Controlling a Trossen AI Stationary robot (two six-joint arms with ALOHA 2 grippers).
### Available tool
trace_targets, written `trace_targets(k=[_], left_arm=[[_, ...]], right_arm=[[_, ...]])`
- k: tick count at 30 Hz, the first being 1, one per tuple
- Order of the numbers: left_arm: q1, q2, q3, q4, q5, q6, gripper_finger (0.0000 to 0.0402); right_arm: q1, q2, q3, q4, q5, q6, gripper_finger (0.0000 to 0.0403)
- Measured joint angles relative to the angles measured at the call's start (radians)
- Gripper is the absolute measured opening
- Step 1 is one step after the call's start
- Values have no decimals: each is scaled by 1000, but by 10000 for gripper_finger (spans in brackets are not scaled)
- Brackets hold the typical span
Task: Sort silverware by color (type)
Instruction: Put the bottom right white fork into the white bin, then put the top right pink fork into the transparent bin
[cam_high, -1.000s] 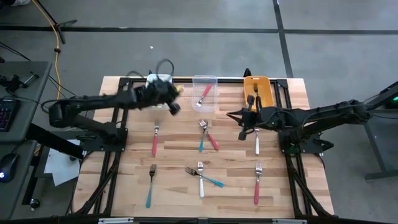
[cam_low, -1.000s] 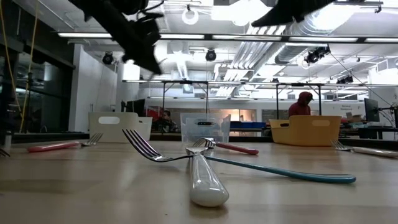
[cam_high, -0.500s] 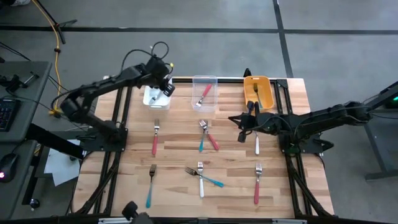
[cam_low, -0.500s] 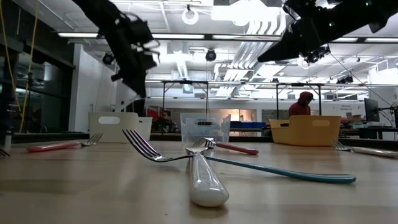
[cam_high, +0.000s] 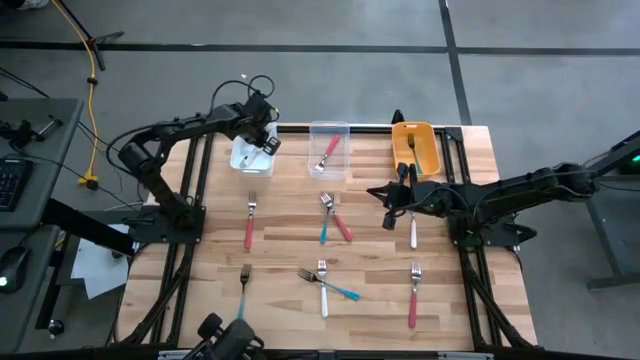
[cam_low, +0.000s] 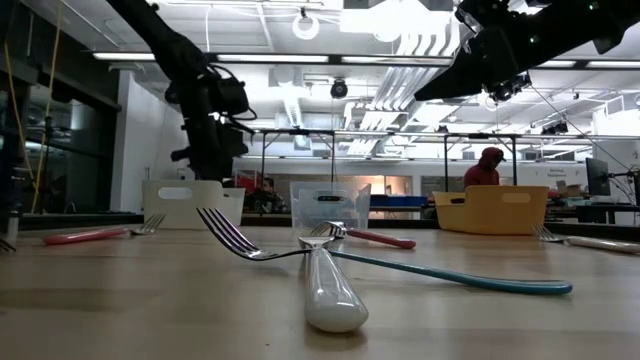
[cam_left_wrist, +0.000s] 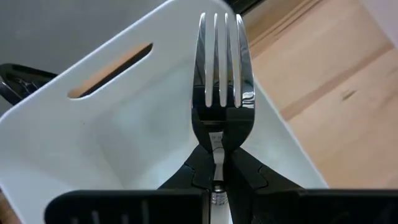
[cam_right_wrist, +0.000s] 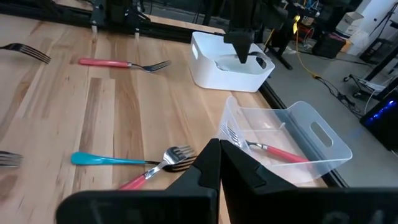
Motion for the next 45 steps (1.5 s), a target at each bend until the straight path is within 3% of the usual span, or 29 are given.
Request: trace_targets(k=[6,12,18,25,30,37,45], left_arm=[[-1,44,0,-1,-1,7,12],[-1,38,0,-8,-20,33,59],[-7,-20,-2,-23,-24,59,88],[-70,-156,-78,12,-56,100,81],[-147,-301,-220,193,-66,81,62],[-322,-510,-505,537,-66,11,32],[-528,-648,-772,976,-66,-21,18]], right_arm=[[0,0,0,0,-6,3,1],[0,0,0,0,-7,8,1],[0,0,0,-1,-8,74,0],[-2,9,0,-11,-94,134,0],[3,84,0,4,-94,199,18],[6,282,8,125,-94,337,100],[6,530,152,70,-94,509,167]])
